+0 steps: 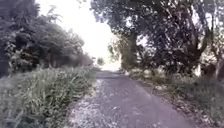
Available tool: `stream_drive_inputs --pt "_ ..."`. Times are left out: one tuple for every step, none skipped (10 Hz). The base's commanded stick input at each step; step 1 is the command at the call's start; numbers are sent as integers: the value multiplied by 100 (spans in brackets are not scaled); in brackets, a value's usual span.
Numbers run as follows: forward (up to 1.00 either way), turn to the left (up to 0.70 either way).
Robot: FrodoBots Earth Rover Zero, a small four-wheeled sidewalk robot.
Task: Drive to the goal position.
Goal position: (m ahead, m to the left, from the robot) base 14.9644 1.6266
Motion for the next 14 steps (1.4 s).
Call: stream_drive_inputs --pt "85 0" --pt "85 0" --pt "85 0" --pt "85 0" --pt "85 0" --pt "85 0" --pt "85 0" --pt "85 0" --pt "85 0" --pt "85 0" --pt "85 0" --pt "85 0" --pt "85 0" --pt "85 0"
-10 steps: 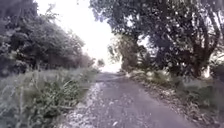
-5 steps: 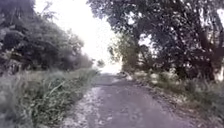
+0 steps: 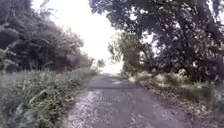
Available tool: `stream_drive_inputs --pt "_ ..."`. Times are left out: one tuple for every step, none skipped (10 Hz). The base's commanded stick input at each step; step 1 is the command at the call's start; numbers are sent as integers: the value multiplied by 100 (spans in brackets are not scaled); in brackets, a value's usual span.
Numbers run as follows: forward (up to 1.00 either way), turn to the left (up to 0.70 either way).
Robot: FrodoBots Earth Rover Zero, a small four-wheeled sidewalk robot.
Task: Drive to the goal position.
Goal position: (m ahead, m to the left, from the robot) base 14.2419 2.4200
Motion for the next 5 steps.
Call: stream_drive_inputs --pt "94 0" --pt "100 0" --pt "100 0" --pt "100 0" --pt "100 0"
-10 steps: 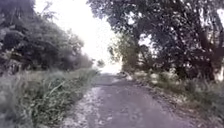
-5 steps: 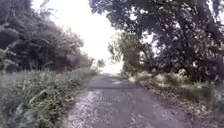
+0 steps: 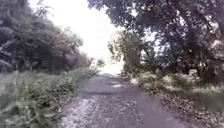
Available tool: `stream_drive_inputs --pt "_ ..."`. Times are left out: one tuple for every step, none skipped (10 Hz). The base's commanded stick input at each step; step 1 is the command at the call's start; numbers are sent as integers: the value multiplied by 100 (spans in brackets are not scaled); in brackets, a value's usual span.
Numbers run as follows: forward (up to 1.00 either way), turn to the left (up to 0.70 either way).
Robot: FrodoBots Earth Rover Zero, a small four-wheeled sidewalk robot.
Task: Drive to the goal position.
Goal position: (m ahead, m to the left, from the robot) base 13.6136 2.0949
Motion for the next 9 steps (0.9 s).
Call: stream_drive_inputs --pt "100 0" --pt "100 0" --pt "100 0" --pt "100 0" --pt "100 0" --pt "100 0" --pt "100 0" --pt "100 0" --pt "100 0"
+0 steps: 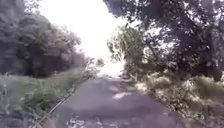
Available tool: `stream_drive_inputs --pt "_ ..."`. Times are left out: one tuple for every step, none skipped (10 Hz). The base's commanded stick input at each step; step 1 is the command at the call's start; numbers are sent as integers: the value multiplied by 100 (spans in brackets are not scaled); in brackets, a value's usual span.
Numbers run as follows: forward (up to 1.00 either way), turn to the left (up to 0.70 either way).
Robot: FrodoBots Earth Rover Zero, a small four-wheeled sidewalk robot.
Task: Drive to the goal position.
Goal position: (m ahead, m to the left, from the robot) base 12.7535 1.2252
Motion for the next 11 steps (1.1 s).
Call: stream_drive_inputs --pt "100 0" --pt "100 0" --pt "100 0" --pt "100 0" --pt "100 0" --pt "100 0" --pt "100 0" --pt "100 0" --pt "100 0" --pt "100 0" --pt "100 0"
